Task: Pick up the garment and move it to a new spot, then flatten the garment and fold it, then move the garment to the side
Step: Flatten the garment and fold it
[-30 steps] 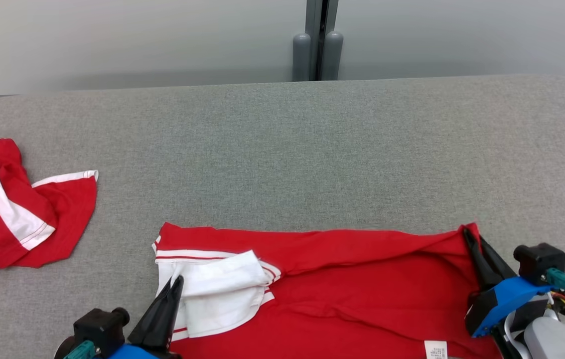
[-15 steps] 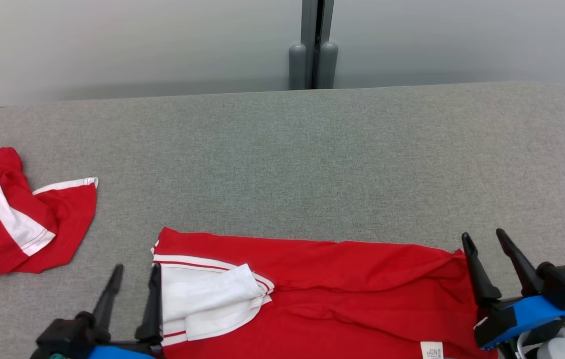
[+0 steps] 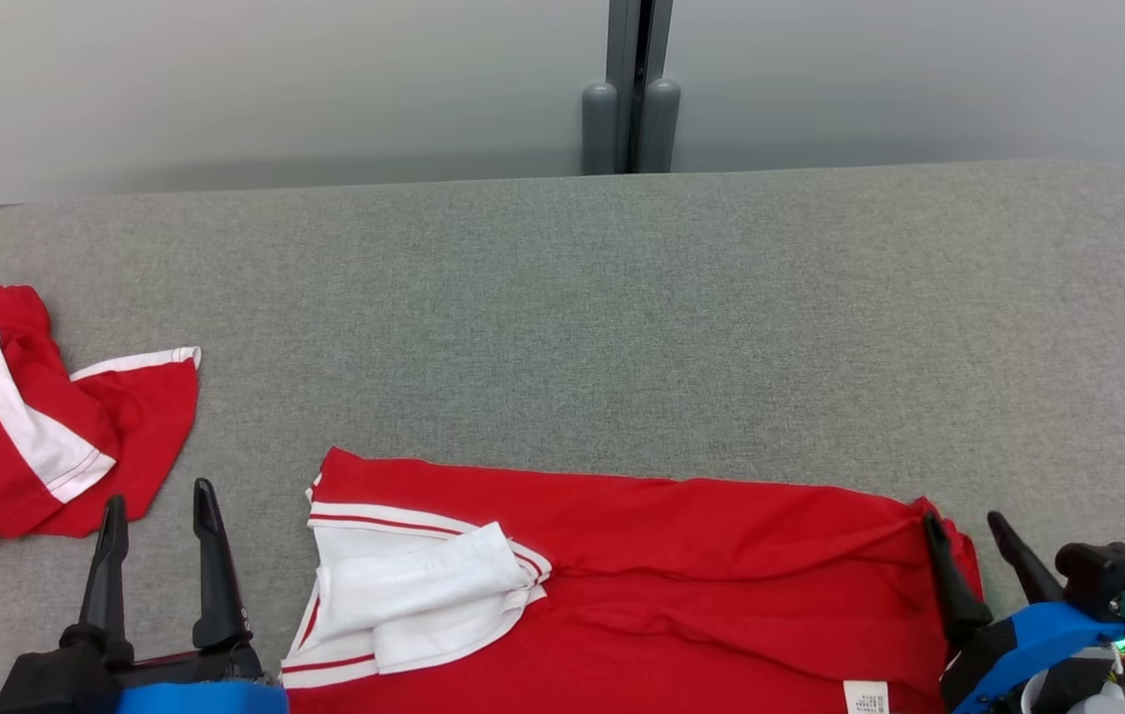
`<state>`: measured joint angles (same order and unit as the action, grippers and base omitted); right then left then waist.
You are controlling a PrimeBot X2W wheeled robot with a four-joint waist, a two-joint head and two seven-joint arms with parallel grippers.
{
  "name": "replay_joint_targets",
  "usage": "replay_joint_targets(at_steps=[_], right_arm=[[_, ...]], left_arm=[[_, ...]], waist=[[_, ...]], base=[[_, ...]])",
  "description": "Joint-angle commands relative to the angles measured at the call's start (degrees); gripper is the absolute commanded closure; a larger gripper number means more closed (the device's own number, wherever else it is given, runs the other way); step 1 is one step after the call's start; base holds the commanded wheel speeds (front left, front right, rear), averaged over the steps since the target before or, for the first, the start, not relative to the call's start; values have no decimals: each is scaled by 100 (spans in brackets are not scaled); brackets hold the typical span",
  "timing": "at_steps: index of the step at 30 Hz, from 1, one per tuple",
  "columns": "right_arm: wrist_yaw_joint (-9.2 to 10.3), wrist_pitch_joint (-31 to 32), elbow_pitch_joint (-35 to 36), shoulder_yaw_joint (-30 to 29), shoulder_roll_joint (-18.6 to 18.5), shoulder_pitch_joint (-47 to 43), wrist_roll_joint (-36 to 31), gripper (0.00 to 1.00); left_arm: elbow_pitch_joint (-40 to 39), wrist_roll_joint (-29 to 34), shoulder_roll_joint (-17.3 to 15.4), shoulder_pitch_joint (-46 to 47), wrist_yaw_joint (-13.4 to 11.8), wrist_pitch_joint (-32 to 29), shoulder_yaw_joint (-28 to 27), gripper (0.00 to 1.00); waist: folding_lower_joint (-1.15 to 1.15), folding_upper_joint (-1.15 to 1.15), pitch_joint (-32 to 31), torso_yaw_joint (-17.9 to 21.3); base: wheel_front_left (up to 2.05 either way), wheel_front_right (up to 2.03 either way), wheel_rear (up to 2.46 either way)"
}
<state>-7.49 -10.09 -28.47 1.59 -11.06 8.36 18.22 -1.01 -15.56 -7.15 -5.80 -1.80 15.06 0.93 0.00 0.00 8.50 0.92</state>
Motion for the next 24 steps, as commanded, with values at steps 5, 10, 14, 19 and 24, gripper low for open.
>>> replay_joint_targets(at_steps=[5,10,14,19,24], right_arm=[[-1,138,-429,25,106,82,-38,0],[-1,157,-728,144,177,20,18,0],[-2,206,-910,252,266,-18,58,55],[-1,237,-1093,282,340,109,141,100],[-2,-3,-1102,287,316,318,223,100]], left_arm=[[234,442,176,-5,220,15,-300,0],[431,692,301,64,314,15,-477,0],[523,795,353,124,377,15,-571,0],[586,872,391,172,432,14,-666,0],[577,936,419,161,441,14,-664,0]], waist=[[0,0,17,-22],[0,0,29,-35],[0,0,38,-37],[0,0,54,-40],[0,0,30,-27]], base=[[0,0,0],[0,0,0],[0,0,0],[0,0,0],[0,0,0]])
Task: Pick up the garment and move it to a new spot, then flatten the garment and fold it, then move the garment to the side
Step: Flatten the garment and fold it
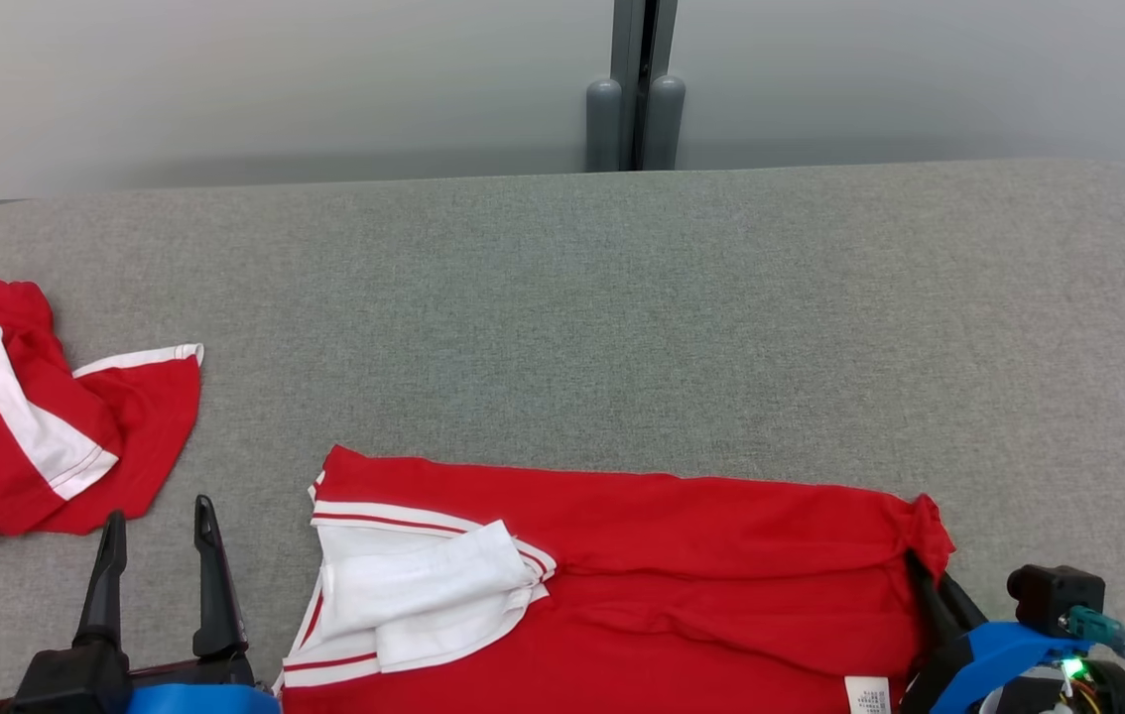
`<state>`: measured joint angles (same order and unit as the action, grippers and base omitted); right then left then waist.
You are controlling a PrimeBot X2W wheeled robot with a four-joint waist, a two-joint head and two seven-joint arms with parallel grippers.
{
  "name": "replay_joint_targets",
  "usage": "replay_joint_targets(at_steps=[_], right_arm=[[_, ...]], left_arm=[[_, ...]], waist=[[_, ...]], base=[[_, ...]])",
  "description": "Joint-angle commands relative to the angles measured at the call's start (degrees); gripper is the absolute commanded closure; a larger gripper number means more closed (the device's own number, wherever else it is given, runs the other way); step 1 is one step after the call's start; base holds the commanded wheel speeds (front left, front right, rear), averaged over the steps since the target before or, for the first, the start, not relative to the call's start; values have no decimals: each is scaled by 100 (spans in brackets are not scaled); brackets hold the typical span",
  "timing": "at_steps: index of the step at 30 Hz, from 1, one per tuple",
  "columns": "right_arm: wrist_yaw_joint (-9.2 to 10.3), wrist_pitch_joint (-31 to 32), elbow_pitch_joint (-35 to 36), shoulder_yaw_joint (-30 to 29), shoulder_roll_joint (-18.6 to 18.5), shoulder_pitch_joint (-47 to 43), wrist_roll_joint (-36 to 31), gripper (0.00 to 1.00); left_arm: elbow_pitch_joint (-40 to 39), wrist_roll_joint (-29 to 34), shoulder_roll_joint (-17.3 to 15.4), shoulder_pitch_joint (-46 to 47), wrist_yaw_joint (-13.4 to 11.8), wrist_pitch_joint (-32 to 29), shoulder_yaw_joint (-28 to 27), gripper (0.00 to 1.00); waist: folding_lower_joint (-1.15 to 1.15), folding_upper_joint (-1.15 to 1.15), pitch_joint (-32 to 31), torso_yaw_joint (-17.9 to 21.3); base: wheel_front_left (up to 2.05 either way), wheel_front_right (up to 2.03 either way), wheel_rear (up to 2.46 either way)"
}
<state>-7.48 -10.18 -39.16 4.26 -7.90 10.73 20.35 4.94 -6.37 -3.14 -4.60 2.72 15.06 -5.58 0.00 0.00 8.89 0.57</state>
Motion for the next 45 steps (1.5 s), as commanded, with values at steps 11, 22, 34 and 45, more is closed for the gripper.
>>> replay_joint_targets(at_steps=[11,22,34,45], right_arm=[[-2,-157,33,-720,-1044,-51,182,100],[-2,65,806,-567,-900,-215,142,100],[-2,380,1916,494,-42,-285,76,100],[-3,487,2056,1557,450,208,114,100]], left_arm=[[-27,48,24,-40,14,15,-36,0],[-19,-17,27,-97,24,15,-20,0],[-3,-68,26,-50,-14,14,171,0],[128,-78,27,139,82,15,223,0]], waist=[[0,0,-132,127],[0,0,-204,213],[0,0,-211,112],[0,0,-148,-97]], base=[[0,0,0],[0,0,0],[0,0,0],[0,0,0]])
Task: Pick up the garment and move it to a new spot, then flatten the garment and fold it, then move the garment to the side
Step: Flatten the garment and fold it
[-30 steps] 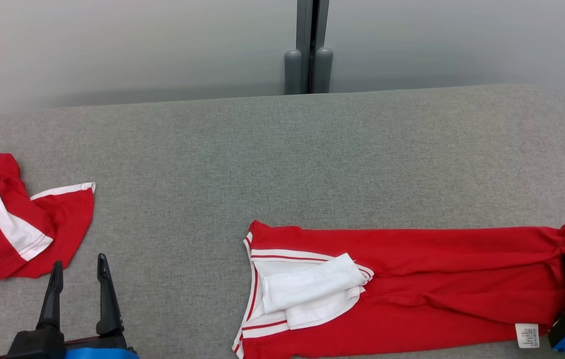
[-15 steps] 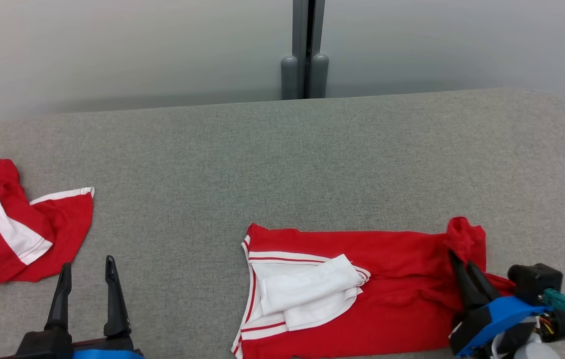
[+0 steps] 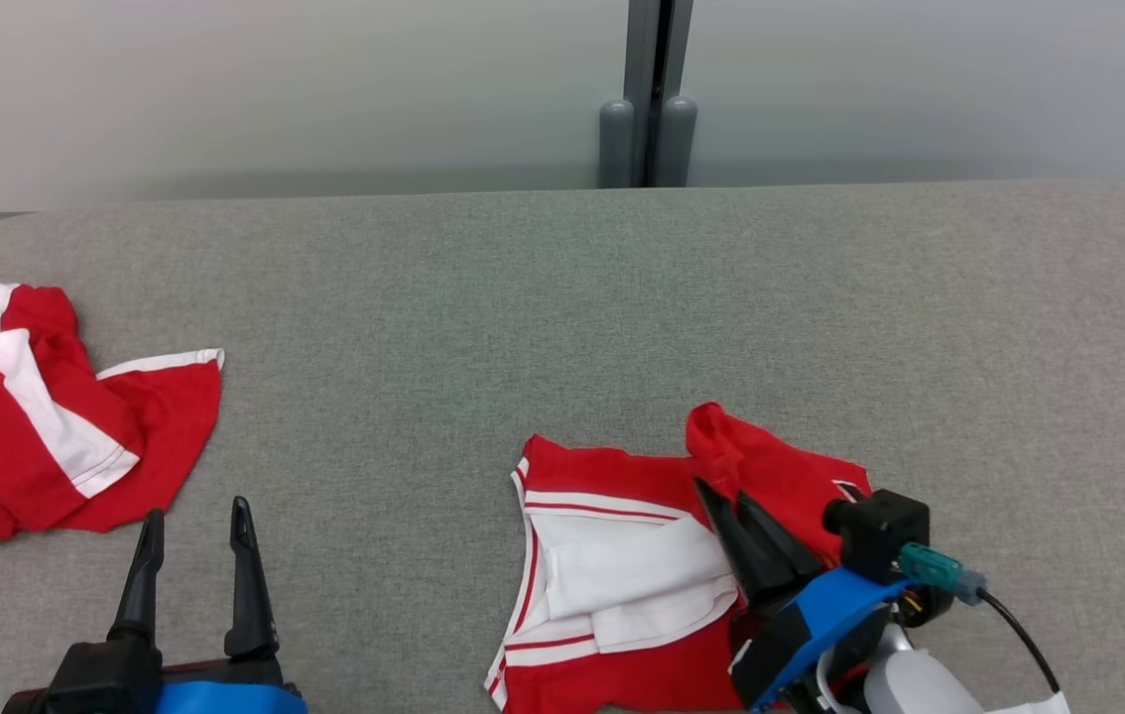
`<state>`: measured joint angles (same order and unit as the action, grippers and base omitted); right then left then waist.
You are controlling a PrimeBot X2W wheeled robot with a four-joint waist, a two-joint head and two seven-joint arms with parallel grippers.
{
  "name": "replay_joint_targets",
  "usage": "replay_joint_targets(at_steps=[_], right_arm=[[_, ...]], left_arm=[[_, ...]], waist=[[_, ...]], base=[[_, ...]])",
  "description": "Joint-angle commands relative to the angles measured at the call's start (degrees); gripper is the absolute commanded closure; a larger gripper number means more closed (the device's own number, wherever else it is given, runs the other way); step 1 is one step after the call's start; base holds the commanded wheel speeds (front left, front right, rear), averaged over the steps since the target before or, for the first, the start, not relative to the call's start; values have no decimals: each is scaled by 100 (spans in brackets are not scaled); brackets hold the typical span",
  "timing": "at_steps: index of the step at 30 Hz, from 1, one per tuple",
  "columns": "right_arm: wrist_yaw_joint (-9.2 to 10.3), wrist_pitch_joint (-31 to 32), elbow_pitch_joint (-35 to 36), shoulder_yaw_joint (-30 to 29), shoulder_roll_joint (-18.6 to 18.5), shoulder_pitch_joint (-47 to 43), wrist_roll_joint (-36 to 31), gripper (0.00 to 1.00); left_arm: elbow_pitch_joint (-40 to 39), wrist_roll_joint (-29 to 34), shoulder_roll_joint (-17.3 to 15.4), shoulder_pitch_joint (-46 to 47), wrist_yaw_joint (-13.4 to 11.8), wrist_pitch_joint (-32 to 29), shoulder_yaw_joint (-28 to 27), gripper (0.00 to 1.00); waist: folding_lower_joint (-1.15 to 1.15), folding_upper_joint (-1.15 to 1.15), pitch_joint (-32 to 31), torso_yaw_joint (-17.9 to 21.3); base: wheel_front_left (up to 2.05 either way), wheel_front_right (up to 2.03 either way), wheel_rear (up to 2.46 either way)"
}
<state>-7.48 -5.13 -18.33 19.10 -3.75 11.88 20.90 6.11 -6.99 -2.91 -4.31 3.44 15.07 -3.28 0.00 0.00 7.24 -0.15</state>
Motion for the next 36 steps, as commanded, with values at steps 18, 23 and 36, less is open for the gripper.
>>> replay_joint_targets(at_steps=[18,23,36], right_arm=[[-3,-291,-767,1369,82,905,993,0],[-2,-554,-857,1422,77,952,985,0],[-3,-974,35,101,-221,479,-13,0]], left_arm=[[153,-96,4,404,4,14,178,0],[171,-110,4,358,11,14,150,0],[125,-77,3,272,103,14,270,0]], waist=[[0,0,197,-348],[0,0,160,-284],[0,0,-92,100]], base=[[0,0,0],[0,0,0],[0,0,0]])
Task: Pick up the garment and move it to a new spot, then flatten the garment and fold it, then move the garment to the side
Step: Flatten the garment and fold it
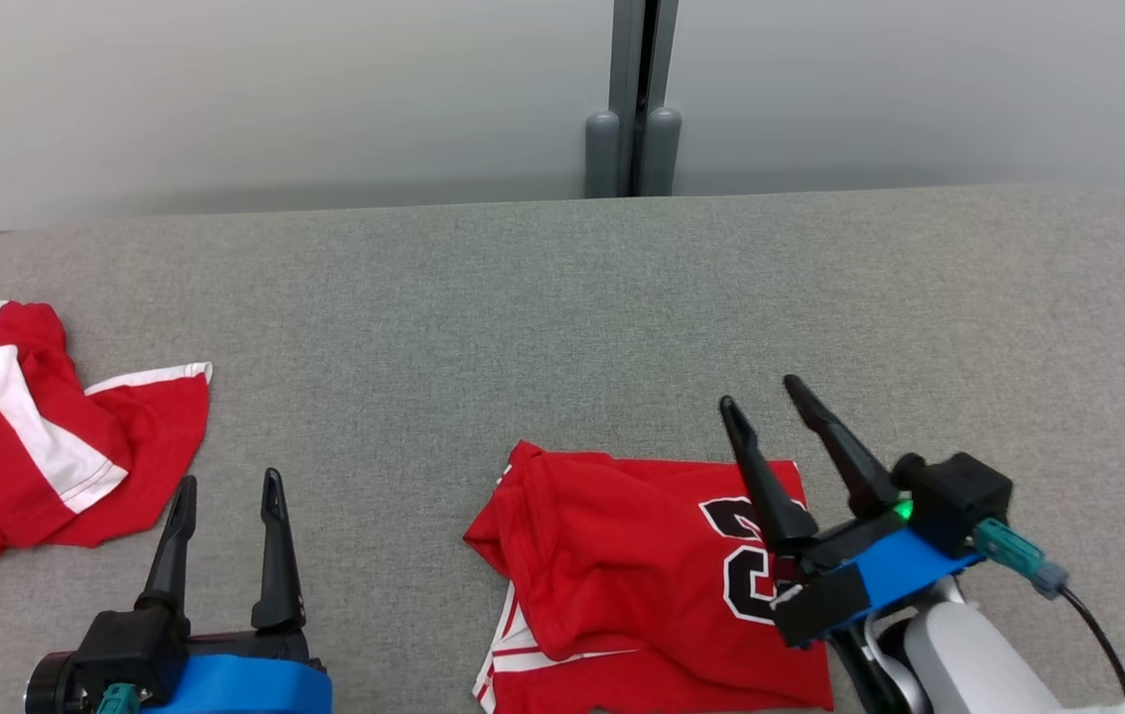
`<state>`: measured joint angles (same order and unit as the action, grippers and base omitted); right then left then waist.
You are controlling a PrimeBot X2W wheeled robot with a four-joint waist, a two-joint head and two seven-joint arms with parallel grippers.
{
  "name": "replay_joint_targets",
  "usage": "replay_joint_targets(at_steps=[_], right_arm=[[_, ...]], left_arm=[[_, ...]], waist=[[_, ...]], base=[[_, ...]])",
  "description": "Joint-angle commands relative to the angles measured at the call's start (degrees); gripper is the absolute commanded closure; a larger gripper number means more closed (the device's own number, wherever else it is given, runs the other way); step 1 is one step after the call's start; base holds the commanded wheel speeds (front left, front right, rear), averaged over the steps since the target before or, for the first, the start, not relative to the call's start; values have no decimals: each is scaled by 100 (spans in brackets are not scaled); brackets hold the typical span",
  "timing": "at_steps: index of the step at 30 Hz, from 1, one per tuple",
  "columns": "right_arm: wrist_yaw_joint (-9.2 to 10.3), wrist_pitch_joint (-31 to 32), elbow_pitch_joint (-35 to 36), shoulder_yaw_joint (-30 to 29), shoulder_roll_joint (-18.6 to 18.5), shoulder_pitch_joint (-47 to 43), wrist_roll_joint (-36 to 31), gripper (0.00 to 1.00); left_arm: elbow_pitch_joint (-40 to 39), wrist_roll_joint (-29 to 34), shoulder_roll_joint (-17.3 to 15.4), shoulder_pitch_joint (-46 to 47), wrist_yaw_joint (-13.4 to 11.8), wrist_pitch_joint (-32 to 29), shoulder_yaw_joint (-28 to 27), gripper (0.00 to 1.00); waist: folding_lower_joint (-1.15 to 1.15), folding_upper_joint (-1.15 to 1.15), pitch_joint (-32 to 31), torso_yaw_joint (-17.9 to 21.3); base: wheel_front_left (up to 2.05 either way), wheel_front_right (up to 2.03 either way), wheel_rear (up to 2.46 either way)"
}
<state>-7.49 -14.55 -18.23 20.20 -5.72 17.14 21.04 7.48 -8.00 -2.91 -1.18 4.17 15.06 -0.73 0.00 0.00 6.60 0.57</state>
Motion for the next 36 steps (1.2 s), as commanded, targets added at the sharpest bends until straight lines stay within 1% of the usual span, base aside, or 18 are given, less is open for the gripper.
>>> replay_joint_targets(at_steps=[1,4,7,14,18,24,29,33,36], right_arm=[[-2,-42,136,-133,-72,-137,-82,0],[-2,-53,469,-493,-169,-511,-292,0],[-1,-56,782,-843,-185,-918,-438,0],[-1,-64,1315,-1481,37,-1869,-677,0],[-1,-65,1452,-1654,173,-2240,-717,0],[-1,-66,1416,-1643,253,-2343,-781,0],[-1,-43,1348,-1664,267,-2257,-776,0],[-1,-25,1318,-1688,272,-2243,-772,0],[-1,-23,1303,-1690,273,-2232,-753,0]], left_arm=[[-15,32,3,-52,38,14,31,0],[-16,51,2,-99,28,15,59,0],[-27,63,4,-129,31,15,64,0],[-54,105,3,-246,59,15,68,0],[-67,100,4,-319,50,15,48,0],[-14,74,4,-374,84,14,128,0],[175,-108,4,-444,235,15,517,0],[490,-221,-10,-442,316,14,1066,0],[706,-402,-103,-415,345,14,1542,0]], waist=[[0,0,-48,50],[0,0,-115,90],[0,0,-180,112],[0,0,-293,101],[0,0,-321,107],[0,0,-358,134],[0,0,-391,130],[0,0,-390,129],[0,0,-382,139]], base=[[0,0,0],[0,0,0],[0,0,0],[0,0,0],[0,0,0],[0,0,0],[0,0,0],[0,0,0],[0,0,0]])
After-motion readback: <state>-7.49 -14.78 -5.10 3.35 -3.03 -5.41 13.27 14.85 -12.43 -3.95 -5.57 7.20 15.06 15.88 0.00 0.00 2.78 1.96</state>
